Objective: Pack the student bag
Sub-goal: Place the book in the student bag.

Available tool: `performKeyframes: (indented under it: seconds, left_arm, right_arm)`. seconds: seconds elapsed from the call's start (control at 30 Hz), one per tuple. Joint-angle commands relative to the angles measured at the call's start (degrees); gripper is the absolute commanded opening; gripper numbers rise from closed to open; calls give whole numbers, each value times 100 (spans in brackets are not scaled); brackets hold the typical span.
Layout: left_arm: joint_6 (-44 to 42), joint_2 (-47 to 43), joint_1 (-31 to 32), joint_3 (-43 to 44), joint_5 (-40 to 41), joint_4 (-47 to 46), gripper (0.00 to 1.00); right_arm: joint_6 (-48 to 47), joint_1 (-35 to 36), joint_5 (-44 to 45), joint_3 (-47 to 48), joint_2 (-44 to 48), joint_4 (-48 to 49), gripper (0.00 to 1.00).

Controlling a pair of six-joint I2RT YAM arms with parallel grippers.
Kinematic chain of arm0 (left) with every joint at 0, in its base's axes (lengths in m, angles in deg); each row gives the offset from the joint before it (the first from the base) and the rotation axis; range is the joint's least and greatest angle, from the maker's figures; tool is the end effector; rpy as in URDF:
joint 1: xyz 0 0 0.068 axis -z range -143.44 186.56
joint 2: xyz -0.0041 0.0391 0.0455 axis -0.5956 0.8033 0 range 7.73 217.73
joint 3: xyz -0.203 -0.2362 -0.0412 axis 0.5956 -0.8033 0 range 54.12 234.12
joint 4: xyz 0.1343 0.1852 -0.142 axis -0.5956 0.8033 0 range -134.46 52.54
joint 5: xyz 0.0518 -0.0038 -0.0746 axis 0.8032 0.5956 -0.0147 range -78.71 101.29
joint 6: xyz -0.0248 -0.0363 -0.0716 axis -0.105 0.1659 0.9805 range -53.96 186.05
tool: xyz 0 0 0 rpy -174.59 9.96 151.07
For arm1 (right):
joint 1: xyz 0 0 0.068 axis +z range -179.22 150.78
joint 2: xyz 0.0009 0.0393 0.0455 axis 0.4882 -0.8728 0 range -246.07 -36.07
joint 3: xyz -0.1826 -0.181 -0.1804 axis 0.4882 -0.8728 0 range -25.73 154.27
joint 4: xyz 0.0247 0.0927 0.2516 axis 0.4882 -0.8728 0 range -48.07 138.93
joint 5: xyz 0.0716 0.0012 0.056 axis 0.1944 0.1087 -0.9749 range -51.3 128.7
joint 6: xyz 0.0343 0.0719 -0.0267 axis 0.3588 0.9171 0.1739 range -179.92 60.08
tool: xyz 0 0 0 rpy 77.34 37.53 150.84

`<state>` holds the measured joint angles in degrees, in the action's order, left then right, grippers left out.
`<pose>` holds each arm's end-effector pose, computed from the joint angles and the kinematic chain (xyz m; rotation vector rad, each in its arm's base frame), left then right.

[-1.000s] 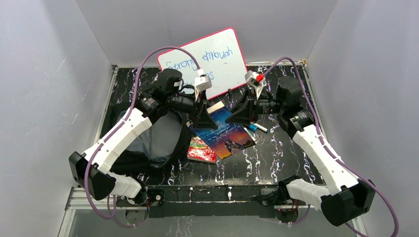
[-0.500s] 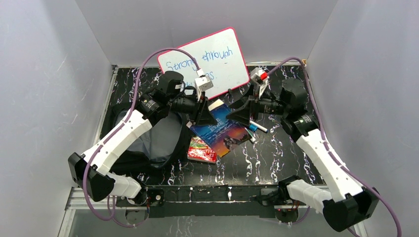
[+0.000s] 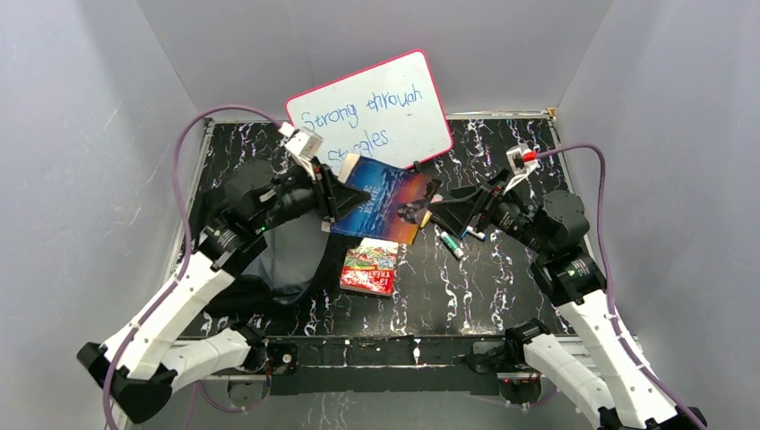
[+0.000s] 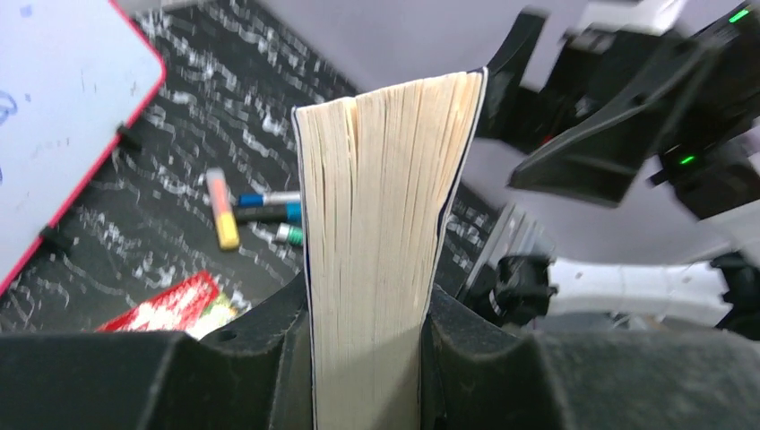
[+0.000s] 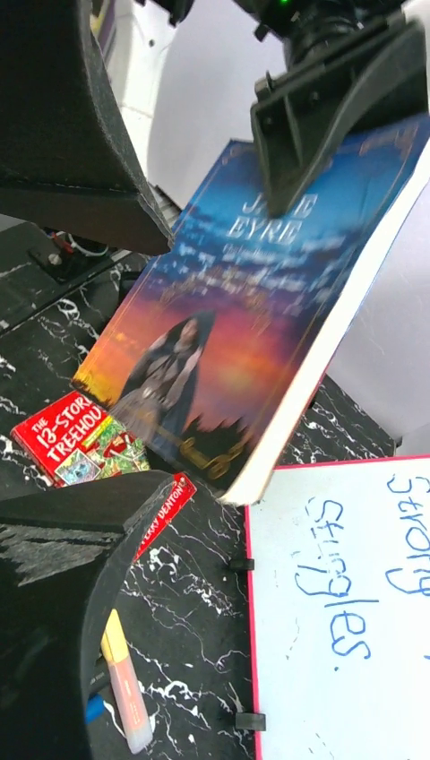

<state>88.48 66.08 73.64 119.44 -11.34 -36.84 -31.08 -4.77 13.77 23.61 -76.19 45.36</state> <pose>0.1786 -0.1706 0.4631 0.5389 1.6095 -1.1064 0.1384 0.0970 0.4247 -0.3147 1.5444 1.0604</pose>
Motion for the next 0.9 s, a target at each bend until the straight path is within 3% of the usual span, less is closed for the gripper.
performKeyframes:
  seconds: [0.0,0.5,0.6,0.87]
  left_arm:
    - [916,-683,0,-5,243,-2102,0]
    - [2017,-505,-7,-75,-713,-3780,0]
    - [2015,-500,1,-129,-724,-3794,0]
    - [1987,-497,1,-315,-638,-3796,0]
  right_arm:
    - [797,-2,195,-30,98,581,99]
    - [2415,-1,-1113,-449,-334,2951,98]
    - [2725,6,-1259,-531,-405,3434,92]
    - [3445,-1,-1449,-738,-550,4392,64]
